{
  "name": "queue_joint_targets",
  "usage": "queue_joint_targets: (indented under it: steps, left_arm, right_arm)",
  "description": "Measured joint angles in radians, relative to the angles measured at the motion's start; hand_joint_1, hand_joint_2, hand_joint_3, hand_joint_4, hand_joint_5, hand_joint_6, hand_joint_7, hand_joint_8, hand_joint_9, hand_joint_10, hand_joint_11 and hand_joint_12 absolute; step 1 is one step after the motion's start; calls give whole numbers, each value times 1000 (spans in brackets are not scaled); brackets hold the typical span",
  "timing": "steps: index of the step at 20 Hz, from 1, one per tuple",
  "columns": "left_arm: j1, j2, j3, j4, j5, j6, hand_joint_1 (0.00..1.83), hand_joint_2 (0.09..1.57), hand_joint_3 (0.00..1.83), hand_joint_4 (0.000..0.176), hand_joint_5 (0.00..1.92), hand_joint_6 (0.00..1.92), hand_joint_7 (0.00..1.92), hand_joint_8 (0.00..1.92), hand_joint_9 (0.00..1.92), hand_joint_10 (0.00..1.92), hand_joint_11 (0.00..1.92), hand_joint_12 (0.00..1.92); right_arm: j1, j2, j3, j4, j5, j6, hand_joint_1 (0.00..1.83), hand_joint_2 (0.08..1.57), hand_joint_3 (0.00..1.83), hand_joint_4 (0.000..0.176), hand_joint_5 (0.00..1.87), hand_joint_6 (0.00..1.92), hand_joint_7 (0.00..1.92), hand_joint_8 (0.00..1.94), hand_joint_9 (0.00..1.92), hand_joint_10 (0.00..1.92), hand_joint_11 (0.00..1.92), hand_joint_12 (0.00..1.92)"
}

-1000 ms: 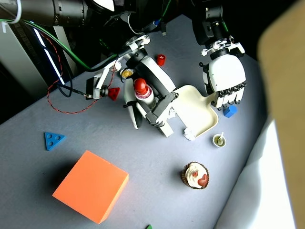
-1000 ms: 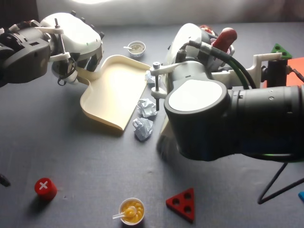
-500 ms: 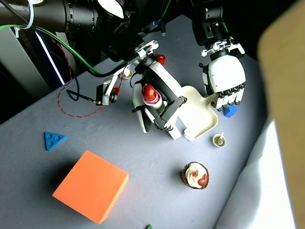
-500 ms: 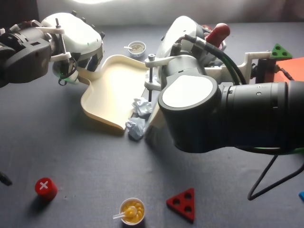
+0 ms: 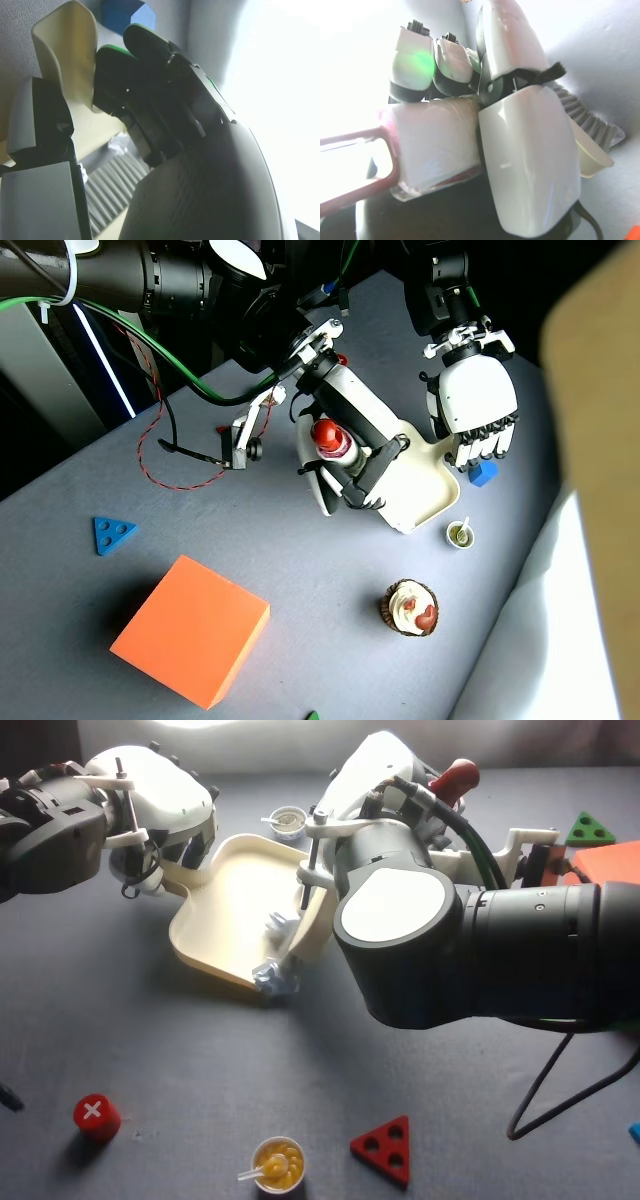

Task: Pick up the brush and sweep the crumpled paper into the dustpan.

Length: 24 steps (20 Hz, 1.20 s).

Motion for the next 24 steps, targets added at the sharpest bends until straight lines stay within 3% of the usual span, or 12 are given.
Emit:
queue_joint_targets:
  steps: [8, 12, 14, 19, 21, 24]
  left_arm:
    - [0, 0, 0, 0, 0, 0, 1386, 1074, 0, 0, 999, 910, 1119, 567, 994, 1170, 715, 1216]
    - [0, 0, 0, -3, 0, 0, 1384, 1080, 0, 0, 988, 929, 1113, 581, 977, 1192, 713, 1237]
    - [0, 0, 0, -3, 0, 0, 1388, 1067, 0, 0, 1014, 873, 1149, 521, 1006, 1155, 754, 1191]
    - [0, 7, -10, -11, -15, 0, 1386, 1074, 0, 0, 1012, 890, 1099, 608, 996, 1164, 719, 1202]
    - [5, 9, -10, -25, -26, 0, 1387, 1070, 1, 0, 1014, 887, 1117, 576, 1007, 1145, 736, 1175]
    - [14, 10, -10, -30, -29, 0, 1386, 1076, 0, 0, 1023, 879, 1088, 627, 989, 1170, 718, 1199]
  right_arm:
    - [0, 0, 11, -42, 3, 33, 1623, 1216, 0, 176, 984, 1921, 1082, 1941, 1278, 1921, 1457, 1921]
    - [11, 16, -29, -42, 7, 34, 1620, 1209, 0, 176, 983, 1921, 1086, 1941, 1285, 1921, 1463, 1921]
    - [19, 24, -46, -60, 8, 25, 1619, 1208, 0, 176, 989, 1921, 1090, 1941, 1284, 1921, 1460, 1921]
    - [30, 34, -63, -45, 10, -2, 1610, 1215, 0, 176, 989, 1921, 1073, 1941, 1259, 1921, 1432, 1921]
    - [48, 62, -103, -17, 10, -63, 1619, 1214, 0, 176, 984, 1921, 1081, 1941, 1269, 1921, 1436, 1921]
    - [55, 90, -146, 8, 3, -80, 1624, 1214, 0, 176, 982, 1921, 1083, 1941, 1271, 1921, 1434, 1921]
